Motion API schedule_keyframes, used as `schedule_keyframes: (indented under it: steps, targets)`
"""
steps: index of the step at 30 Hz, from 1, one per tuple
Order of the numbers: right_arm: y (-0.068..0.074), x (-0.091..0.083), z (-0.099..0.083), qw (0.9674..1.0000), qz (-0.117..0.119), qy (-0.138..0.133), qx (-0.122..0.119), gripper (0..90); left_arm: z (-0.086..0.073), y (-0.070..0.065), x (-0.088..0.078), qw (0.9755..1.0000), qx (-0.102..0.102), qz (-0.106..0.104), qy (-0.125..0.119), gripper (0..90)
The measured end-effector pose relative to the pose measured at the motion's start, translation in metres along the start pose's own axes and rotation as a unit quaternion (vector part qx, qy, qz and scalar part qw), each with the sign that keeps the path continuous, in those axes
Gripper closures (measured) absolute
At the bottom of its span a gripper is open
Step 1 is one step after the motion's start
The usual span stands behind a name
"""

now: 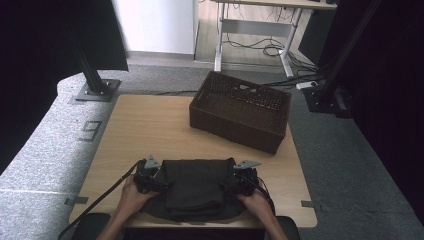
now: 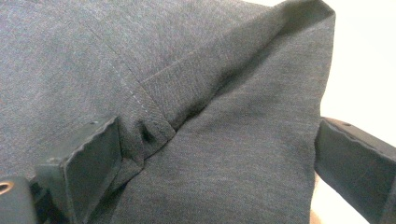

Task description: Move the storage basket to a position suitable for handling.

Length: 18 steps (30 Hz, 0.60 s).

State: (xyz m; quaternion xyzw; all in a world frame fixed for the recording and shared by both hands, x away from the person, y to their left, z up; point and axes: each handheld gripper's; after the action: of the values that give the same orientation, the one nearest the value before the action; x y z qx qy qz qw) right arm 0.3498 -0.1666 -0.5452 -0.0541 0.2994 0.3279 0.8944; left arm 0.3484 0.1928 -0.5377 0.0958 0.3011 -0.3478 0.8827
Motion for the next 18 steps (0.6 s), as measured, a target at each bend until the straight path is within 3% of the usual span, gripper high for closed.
schedule_keyframes:
  steps: [18]
  targets:
    - [0.018,-0.021,-0.015,0.9999,0.009,0.007,-0.011,2.5,-0.012,-0.018,-0.015,0.9998,-0.001,-0.019,0.005,3.6]
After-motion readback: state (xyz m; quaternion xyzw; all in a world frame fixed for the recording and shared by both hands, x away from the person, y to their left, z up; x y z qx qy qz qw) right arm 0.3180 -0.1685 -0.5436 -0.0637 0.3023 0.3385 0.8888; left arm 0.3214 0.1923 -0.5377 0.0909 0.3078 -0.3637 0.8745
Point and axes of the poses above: each handheld gripper's, and its own axes: x roughly forward along the jaws, z roughly out of its top, y roughly to its left, and after that the axes turned 10 degrees about -y, right-handed
